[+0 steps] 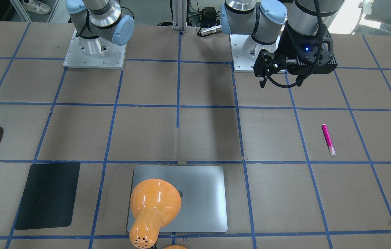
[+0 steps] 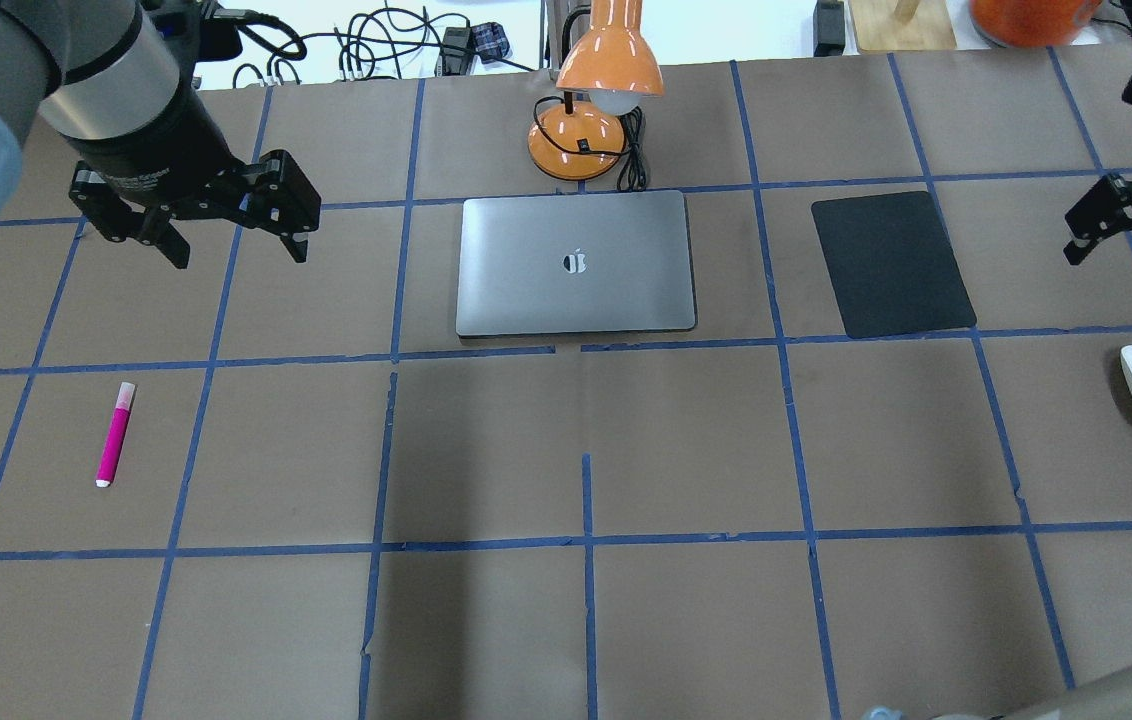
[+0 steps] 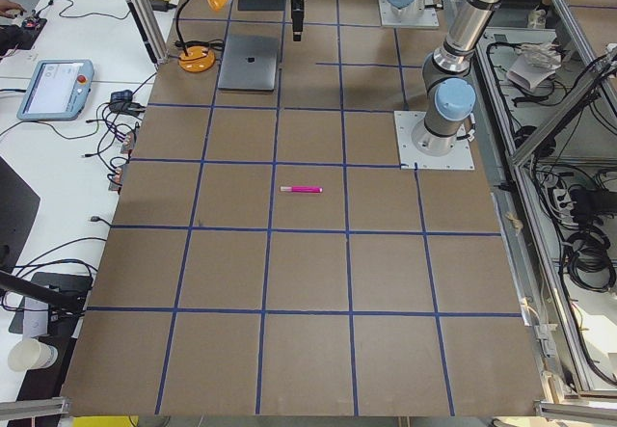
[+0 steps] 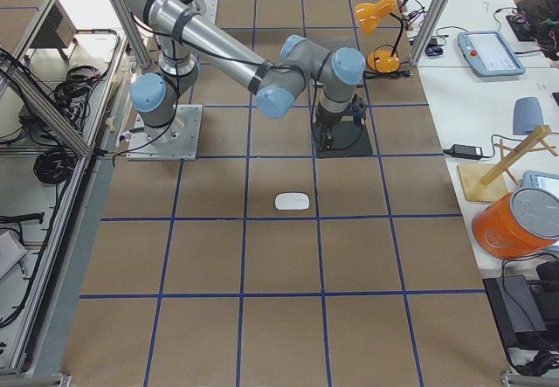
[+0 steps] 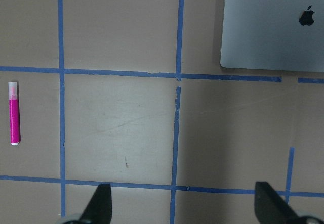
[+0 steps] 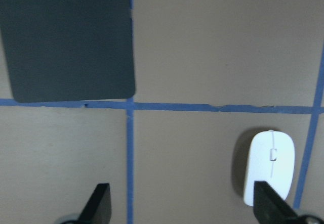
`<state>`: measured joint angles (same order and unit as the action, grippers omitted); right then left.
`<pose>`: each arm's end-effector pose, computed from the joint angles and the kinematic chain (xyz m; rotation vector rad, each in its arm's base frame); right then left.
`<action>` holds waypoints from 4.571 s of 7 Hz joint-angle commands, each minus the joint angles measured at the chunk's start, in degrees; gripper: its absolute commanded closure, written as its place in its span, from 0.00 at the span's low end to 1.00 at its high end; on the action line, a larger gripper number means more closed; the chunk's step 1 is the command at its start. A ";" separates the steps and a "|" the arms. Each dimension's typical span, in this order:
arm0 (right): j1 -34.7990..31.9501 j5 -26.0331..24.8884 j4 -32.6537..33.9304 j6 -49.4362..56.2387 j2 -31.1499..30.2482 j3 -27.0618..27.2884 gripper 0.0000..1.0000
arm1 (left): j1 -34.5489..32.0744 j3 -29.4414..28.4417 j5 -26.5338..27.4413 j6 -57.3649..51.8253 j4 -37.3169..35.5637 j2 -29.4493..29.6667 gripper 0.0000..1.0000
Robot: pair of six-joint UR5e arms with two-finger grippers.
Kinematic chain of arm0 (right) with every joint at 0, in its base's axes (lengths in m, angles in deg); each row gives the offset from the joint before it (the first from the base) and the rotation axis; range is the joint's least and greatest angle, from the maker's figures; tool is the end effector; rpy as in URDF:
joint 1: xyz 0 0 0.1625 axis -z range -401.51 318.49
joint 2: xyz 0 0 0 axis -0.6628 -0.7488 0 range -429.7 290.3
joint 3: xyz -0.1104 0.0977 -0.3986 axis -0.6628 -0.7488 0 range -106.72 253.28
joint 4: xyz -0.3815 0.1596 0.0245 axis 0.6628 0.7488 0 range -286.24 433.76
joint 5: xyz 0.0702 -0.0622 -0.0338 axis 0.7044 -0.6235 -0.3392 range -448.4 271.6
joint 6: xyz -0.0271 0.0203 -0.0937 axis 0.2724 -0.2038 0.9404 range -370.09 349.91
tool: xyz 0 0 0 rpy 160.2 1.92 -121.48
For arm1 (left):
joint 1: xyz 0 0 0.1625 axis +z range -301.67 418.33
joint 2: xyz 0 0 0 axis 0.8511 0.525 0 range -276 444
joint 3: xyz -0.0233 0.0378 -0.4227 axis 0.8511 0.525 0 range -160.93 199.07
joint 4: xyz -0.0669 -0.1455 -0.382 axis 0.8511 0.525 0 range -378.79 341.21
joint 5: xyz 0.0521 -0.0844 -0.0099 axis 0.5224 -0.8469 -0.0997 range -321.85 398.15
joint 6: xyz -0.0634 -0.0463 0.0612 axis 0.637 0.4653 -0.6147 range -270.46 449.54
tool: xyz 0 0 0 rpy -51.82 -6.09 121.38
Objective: Place pen and mouse around notebook
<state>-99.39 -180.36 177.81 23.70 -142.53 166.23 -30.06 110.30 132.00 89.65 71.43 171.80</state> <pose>-0.1996 -0.5624 0.3241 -0.0480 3.1079 0.1670 -0.1132 -0.4801 0.4959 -0.0469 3.0738 -0.0187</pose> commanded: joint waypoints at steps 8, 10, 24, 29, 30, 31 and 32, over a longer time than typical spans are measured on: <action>8.04 -10.84 9.67 2.46 12.18 6.44 0.00 | 35.65 25.76 -1.48 -39.32 -42.93 19.58 0.10; 8.04 -13.51 14.40 3.11 12.18 7.78 0.00 | 35.83 25.40 -1.39 -39.58 -43.02 21.53 0.21; -20.44 2.04 6.60 -20.00 18.14 -11.37 0.63 | 26.78 29.18 -1.48 -18.07 -36.87 15.56 1.00; -20.35 -0.24 5.99 -20.34 19.92 -10.85 0.00 | 24.59 31.55 -2.09 -13.14 -37.84 15.38 1.00; -20.35 -0.15 3.98 -20.78 19.40 -11.72 0.00 | 23.10 31.56 -1.92 -10.60 -37.84 15.12 1.00; -20.35 -0.15 2.92 -20.87 18.08 -13.56 0.00 | 21.00 31.21 -1.31 -6.92 -37.75 14.77 1.00; -20.43 -0.06 -2.31 -20.79 16.94 -16.80 0.00 | 19.15 31.12 -1.30 -3.23 -37.75 14.68 1.00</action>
<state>-119.75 -180.49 180.12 2.94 -124.21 152.61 -8.65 141.58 130.49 82.12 33.66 186.69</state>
